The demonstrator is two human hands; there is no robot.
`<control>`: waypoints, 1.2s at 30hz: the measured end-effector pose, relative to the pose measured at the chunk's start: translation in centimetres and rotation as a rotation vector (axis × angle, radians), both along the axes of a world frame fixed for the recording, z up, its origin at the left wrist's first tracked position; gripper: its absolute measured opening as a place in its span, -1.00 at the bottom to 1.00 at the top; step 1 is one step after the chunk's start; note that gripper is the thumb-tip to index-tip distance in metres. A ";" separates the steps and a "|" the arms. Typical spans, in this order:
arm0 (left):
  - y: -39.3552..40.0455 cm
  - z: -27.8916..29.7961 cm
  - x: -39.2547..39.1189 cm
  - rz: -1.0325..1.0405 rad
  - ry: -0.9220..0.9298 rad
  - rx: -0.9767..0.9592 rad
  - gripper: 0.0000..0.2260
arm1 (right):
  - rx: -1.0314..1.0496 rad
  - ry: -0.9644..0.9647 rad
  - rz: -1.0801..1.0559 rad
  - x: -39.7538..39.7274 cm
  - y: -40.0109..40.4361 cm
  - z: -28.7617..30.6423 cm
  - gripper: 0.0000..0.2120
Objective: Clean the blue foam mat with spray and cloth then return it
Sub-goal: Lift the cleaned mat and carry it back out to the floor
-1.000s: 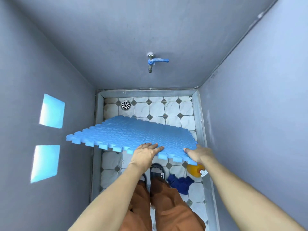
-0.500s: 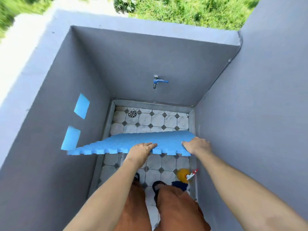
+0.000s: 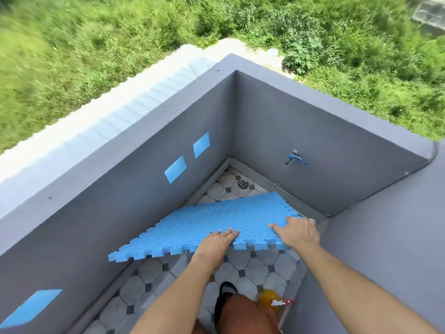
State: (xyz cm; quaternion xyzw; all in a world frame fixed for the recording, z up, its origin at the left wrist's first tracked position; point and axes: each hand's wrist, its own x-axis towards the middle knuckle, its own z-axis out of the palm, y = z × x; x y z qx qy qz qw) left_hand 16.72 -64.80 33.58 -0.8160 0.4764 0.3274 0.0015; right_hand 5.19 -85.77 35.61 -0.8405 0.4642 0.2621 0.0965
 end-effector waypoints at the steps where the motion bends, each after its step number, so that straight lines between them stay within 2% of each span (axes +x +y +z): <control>1: 2.1 0.2 0.2 0.036 -0.017 -0.007 -0.14 | 0.005 0.007 0.047 1.0 1.6 0.0 -0.30; 12: 20.3 3.1 -4.9 0.479 -0.004 -0.066 -0.21 | 0.029 -0.036 0.474 5.6 16.8 1.8 -0.29; 19: 31.1 4.0 -13.3 0.722 0.013 -0.053 -0.21 | 0.039 -0.058 0.697 3.0 28.3 3.0 -0.45; 23: 37.9 4.9 -18.1 0.905 0.026 -0.073 -0.27 | 0.052 -0.027 0.828 1.8 36.0 4.0 -0.47; 26: 42.2 5.1 -22.0 1.079 0.045 -0.094 -0.28 | 0.107 -0.007 0.916 0.9 41.8 4.3 -0.56; 32: 49.7 4.0 -29.2 1.416 0.072 -0.123 -0.32 | 0.163 0.021 1.166 -0.6 52.9 2.9 -0.52; 36: 53.6 1.3 -32.9 1.599 0.004 -0.086 -0.29 | 0.205 0.036 1.377 -1.0 60.3 1.2 -0.52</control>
